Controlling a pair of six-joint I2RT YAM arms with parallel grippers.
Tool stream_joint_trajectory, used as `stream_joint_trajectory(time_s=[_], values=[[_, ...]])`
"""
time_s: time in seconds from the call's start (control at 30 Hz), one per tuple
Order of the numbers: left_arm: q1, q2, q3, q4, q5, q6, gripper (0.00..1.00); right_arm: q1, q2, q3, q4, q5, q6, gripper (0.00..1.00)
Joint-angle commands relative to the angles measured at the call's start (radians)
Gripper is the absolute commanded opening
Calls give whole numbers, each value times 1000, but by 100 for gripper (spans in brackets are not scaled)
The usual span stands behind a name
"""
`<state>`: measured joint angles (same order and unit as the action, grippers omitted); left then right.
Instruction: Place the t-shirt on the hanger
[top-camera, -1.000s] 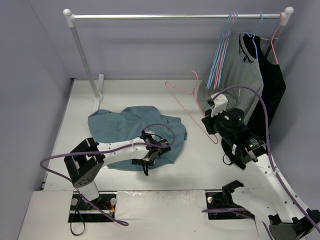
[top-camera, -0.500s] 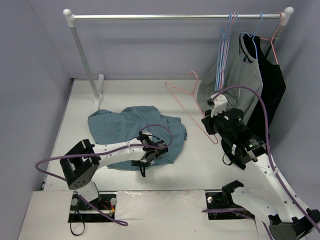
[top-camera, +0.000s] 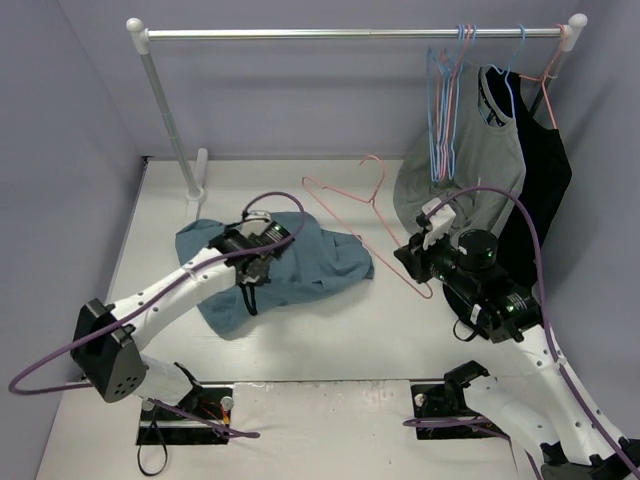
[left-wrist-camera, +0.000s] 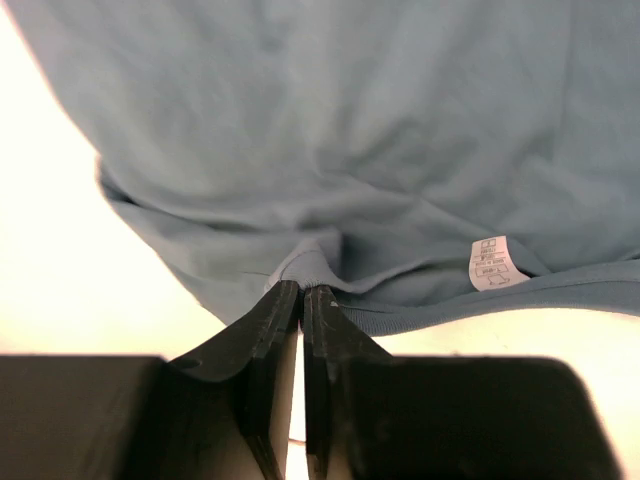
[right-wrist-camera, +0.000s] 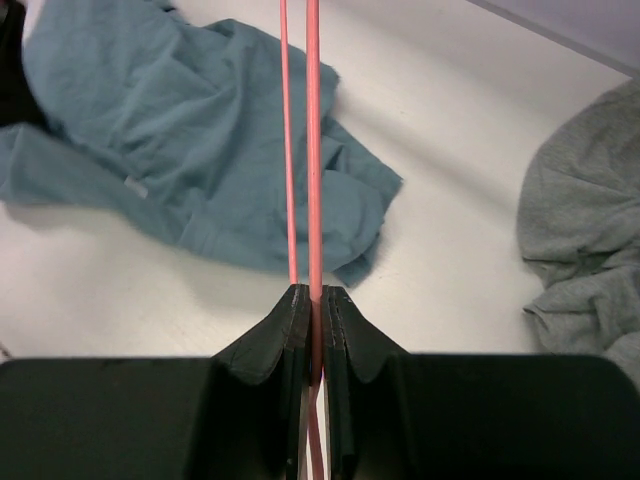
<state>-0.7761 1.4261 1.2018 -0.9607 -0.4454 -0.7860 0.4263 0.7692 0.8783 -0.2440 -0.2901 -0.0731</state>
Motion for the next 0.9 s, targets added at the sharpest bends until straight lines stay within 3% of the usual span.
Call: stream_joint_trajectory(time_s=[0.0,0.2,0.33,0.5,0.73,0.87], values=[[84,-69,77,45,5,197,8,0,-33,-13,97,-151,2,0],[181,-49,229,53,56,376,5,-1,-41,-32,94,-367,4,0],[254,-26,333,73,106,494,5,2,-10,-24,92,-437,-5,0],[268,7,444,63,142,554,5,17,10,-21,97,-486,-5,0],[267,11,421,51,249,528,5,52,8,-38,100,-459,1,0],[268,-12,337,27,186,487,5,58,-13,-18,83,-379,-19,0]])
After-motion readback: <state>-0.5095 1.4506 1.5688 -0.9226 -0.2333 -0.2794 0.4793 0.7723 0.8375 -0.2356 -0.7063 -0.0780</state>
